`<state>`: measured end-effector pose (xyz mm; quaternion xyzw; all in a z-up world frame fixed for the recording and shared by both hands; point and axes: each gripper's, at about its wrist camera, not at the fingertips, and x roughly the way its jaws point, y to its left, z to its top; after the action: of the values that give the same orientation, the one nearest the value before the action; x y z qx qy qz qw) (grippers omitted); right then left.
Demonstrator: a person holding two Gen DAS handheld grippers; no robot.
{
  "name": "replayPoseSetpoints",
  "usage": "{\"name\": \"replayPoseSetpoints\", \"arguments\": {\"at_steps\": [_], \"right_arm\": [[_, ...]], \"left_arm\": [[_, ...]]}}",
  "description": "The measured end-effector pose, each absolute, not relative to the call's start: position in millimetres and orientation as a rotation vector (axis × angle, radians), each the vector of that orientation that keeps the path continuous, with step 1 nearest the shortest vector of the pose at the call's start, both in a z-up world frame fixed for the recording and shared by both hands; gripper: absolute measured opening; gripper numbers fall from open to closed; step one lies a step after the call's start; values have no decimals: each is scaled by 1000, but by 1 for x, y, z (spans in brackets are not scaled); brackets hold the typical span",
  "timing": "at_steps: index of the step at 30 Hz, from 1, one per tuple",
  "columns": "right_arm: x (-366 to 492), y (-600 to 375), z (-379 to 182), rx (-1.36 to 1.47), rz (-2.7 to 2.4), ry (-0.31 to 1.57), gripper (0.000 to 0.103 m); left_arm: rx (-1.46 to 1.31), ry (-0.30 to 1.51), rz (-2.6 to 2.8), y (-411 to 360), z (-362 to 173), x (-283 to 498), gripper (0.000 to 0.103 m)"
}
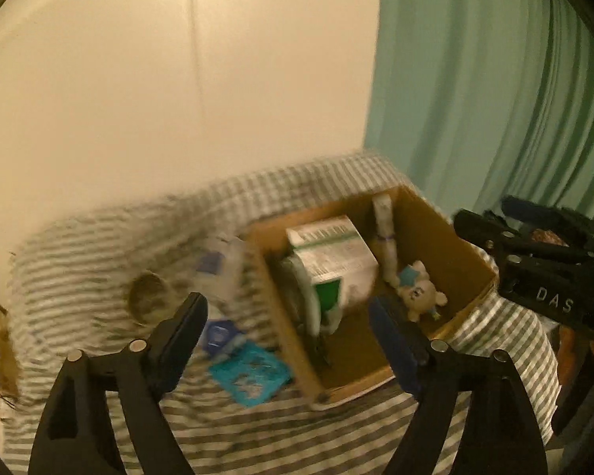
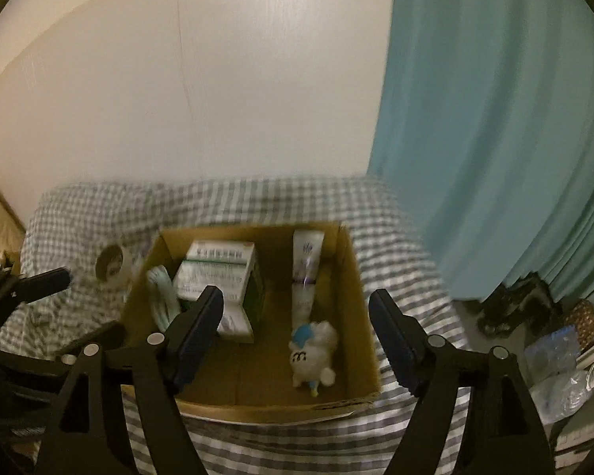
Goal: Organize objects
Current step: 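Withdraw both tools from the cardboard box toward the remaining items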
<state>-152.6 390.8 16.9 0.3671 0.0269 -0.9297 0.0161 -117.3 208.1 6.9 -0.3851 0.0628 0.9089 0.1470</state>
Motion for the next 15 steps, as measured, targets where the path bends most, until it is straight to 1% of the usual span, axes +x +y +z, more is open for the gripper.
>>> {"name": "replayPoseSetpoints", "arguments": {"at_steps": [1, 4, 8, 12, 15], "right_arm": [[-147, 390, 22, 1107, -2912, 60, 77], [-130, 384, 34, 1070, -2925, 13, 78], [-107, 357, 54, 992, -2919, 54, 78], [-75, 326, 56, 933, -2862, 16, 80], [-58, 293, 38, 961, -2797, 14, 81]], "left_arm": [[-1076, 182, 2640, 196, 16, -112, 103], [-991, 148, 2716, 158, 45, -96, 103], [-933, 105, 2813, 100, 67, -78, 103], [-914, 58, 2904, 50, 67, -65, 103], [-935, -58, 2932, 10, 50, -58, 103]]}}
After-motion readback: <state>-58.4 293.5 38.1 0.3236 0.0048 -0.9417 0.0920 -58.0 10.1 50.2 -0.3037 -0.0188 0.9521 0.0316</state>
